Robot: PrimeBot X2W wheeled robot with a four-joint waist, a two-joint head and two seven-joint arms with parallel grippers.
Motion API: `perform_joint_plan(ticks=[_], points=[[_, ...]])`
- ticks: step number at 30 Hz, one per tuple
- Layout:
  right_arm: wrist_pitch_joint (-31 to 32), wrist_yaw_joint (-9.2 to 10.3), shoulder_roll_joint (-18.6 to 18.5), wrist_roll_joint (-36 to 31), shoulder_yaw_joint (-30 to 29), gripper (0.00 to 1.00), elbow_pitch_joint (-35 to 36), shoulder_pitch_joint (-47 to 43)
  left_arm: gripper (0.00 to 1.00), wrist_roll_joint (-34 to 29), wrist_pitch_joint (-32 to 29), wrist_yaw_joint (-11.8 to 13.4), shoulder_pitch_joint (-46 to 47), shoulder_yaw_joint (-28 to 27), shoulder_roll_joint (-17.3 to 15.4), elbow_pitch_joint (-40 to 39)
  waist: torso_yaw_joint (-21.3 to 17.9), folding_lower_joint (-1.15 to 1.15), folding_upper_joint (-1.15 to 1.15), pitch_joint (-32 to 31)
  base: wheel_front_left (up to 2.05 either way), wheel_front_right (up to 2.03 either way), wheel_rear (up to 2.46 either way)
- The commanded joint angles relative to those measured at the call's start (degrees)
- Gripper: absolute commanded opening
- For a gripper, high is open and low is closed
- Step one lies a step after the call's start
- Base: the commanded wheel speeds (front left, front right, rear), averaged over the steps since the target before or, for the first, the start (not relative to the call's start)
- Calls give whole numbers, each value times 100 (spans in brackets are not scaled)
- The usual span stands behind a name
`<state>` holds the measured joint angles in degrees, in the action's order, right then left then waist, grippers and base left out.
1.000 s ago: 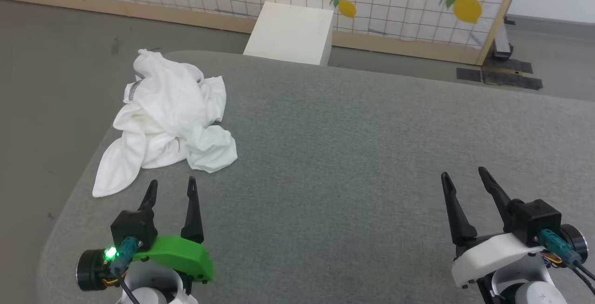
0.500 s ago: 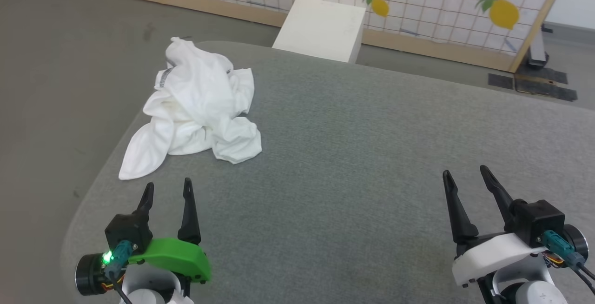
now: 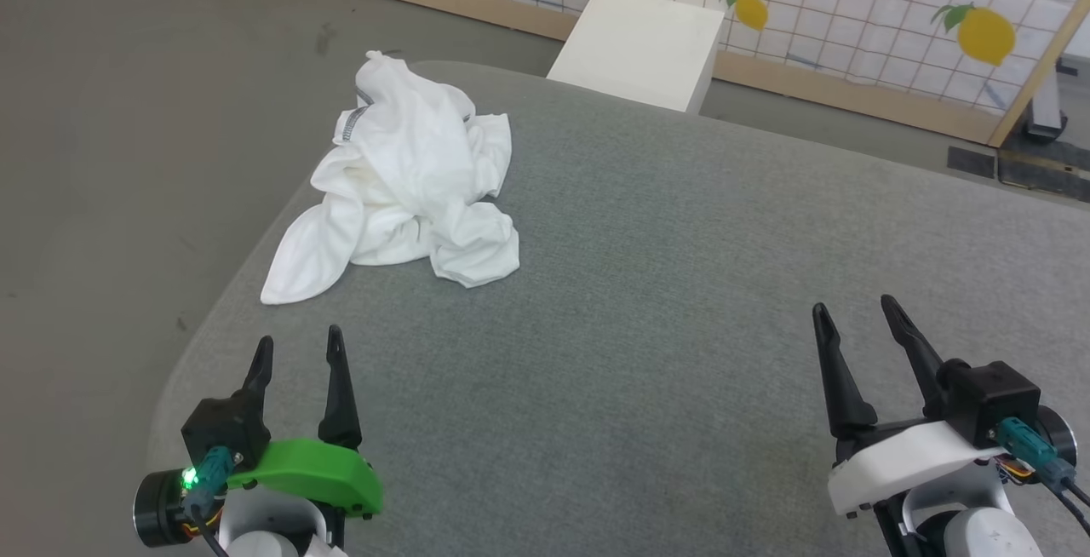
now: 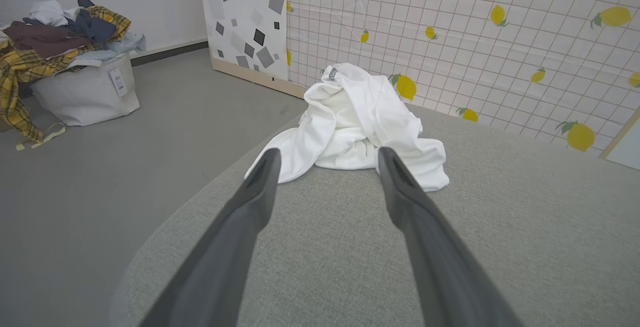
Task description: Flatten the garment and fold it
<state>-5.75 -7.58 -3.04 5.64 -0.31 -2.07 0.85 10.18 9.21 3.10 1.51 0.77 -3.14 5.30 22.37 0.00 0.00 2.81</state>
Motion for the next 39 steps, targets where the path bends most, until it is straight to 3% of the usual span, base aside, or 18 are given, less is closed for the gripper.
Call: perform_joint_plan(ticks=[1,39], points=[[-62,6,9,64,0,100,-14,101,100,85,62,36,90,-12,5,34,61,0,0,25,0,0,0],[-363,8,15,364,-2,100,-180,268,100,596,507,163,238,45,23,355,993,0,0,160,0,0,0]])
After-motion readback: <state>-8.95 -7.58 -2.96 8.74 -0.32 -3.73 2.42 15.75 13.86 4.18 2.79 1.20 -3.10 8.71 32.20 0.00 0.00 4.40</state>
